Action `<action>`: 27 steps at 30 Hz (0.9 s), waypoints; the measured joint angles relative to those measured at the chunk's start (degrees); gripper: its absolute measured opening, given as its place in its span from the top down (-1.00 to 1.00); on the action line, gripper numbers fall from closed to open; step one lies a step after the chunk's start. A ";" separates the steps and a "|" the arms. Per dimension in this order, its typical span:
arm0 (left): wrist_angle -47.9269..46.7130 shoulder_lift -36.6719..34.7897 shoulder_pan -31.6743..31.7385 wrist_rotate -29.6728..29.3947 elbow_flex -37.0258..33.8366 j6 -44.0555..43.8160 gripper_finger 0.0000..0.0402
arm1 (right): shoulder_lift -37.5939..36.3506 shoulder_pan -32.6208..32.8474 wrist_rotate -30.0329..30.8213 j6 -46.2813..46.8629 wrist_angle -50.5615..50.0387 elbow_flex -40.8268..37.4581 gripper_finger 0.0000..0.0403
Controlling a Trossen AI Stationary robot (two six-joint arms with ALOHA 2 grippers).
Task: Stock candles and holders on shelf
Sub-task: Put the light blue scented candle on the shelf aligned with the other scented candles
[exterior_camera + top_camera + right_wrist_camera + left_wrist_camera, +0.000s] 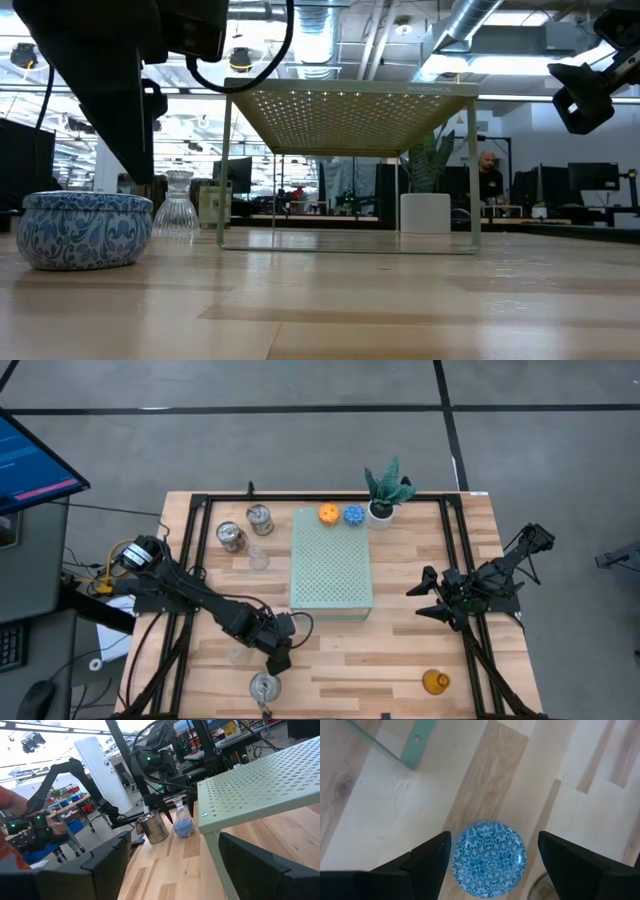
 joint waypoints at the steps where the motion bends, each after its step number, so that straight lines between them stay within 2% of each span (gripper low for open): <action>1: -0.06 0.00 -0.02 -0.09 -0.04 0.00 -0.49 | 0.00 0.00 -0.01 0.00 0.00 0.01 -0.45; 7: 0.60 0.00 -0.04 0.37 -0.07 0.22 -0.49 | 0.00 0.01 0.00 0.00 0.00 0.01 -0.45; 12: 3.80 -0.04 -0.04 0.92 -0.07 4.33 -0.54 | 0.00 -0.01 0.00 0.00 0.00 0.01 -0.45; 24: 4.74 -0.48 0.63 1.17 -0.11 4.52 -0.56 | 0.00 -0.01 0.00 -0.02 0.00 0.01 -0.45; 27: 4.51 -0.48 1.13 4.35 -0.11 4.51 -0.56 | 0.00 0.02 0.00 0.00 0.00 0.01 -0.45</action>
